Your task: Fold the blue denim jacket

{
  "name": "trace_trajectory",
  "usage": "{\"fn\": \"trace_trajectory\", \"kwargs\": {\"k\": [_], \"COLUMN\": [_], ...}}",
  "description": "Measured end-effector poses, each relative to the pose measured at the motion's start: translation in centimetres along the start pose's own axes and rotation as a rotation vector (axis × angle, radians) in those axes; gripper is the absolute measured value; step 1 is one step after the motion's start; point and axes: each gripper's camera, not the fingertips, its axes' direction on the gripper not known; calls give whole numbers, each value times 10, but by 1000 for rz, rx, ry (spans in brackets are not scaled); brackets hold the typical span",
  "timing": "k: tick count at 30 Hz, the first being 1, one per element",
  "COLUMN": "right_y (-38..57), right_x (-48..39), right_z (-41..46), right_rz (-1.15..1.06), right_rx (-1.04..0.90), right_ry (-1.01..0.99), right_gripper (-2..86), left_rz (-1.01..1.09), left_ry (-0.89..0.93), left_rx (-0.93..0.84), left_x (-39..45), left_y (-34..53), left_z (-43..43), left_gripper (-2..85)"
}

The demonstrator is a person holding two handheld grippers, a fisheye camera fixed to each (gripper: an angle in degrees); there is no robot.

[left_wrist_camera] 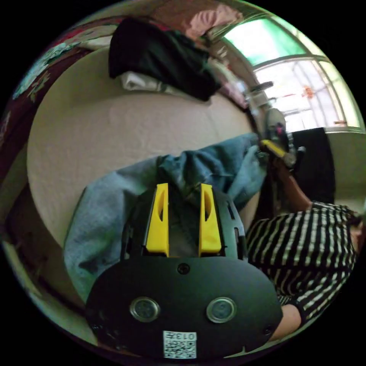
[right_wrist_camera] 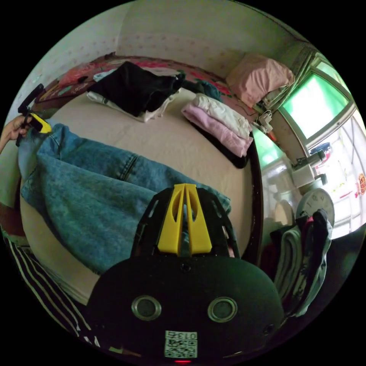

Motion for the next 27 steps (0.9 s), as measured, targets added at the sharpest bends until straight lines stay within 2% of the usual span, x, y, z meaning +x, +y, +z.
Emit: {"fn": "trace_trajectory", "kwargs": {"k": [2,4,6,8,11,13,16,21,23,25,26,27], "right_y": [-9,-11,-9,-8,-12,-13,-15,-16,-11,-10,-10,-11], "right_x": [-5,-5,-1,16,28,37,52,23,3,-5,-7,-9], "right_z": [29,53,75,81,82,81,58,-7,-14,-2,14,23], "right_rz": [-27,-45,-59,-7,29,77,162,17,-23,-21,-15,-21], "right_rx": [-69,-144,-224,-197,-193,-225,-194,-4,17,-8,-63,-99], "right_ry": [23,41,42,-62,-150,-173,-180,-137,-53,-9,-19,-34], "right_gripper": [-1,-1,-1,-2,-2,-1,-1,-1,-1,-1,0,0], "left_rz": [-16,-44,-89,-99,-180,-187,-83,327,399,418,450,467], "left_ry": [-70,-2,-21,-12,142,180,209,-258,-298,-194,-134,-200], "left_rx": [-43,2,-18,-28,26,96,162,456,440,364,275,168], "left_x": [0,-3,-7,-13,-38,-41,-22,102,143,172,190,207], "left_y": [-2,-3,-2,4,30,49,76,141,153,156,156,156], "left_z": [16,25,33,37,43,42,34,3,23,60,94,131], "left_gripper": [96,55,26,18,11,7,3,0,-1,-1,-2,-2]}}
